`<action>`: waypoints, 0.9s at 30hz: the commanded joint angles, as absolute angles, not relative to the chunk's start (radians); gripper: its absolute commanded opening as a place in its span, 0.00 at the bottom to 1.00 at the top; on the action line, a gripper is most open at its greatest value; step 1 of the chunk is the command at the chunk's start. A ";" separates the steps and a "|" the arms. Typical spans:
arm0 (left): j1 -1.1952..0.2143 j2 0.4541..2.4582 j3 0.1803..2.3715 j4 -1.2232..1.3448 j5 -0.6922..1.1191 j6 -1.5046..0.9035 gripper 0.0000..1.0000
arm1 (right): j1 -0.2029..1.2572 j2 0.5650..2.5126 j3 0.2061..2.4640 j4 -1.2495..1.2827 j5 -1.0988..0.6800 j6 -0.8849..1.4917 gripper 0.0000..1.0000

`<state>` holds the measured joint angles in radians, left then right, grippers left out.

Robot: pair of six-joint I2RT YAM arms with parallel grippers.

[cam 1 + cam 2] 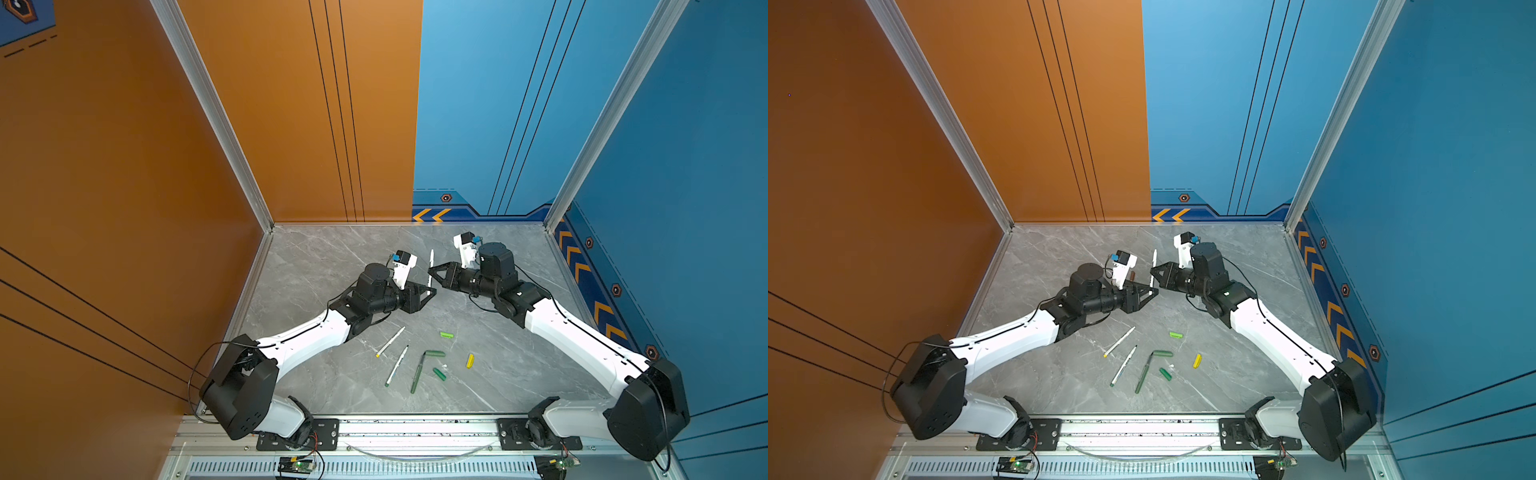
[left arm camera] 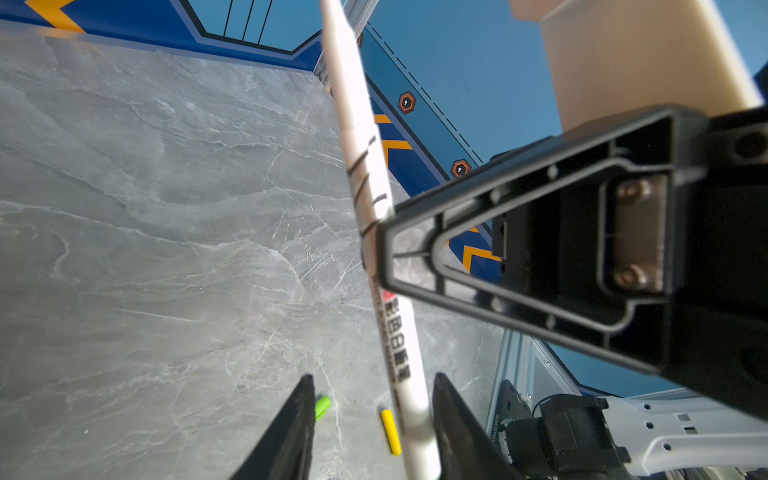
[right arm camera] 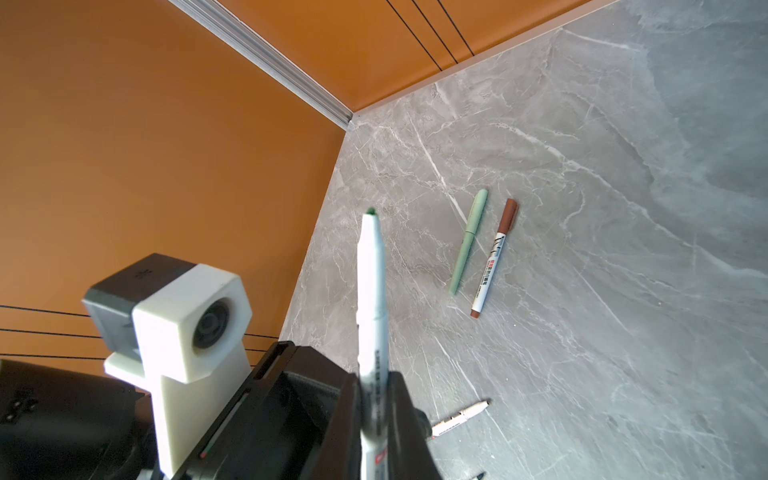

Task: Insert pens into pen caps
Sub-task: Pass a pen.

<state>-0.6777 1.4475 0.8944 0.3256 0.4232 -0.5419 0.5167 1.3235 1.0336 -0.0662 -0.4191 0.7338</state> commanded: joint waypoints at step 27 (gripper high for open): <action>-0.609 1.394 0.874 0.054 0.158 -0.487 0.00 | 0.526 1.309 1.089 -0.572 -0.280 0.589 0.59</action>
<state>-0.6178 1.4220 0.8913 0.1757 0.2295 -0.5308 0.5083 1.3220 1.0683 -0.3737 -0.3431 0.6643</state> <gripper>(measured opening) 0.124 0.588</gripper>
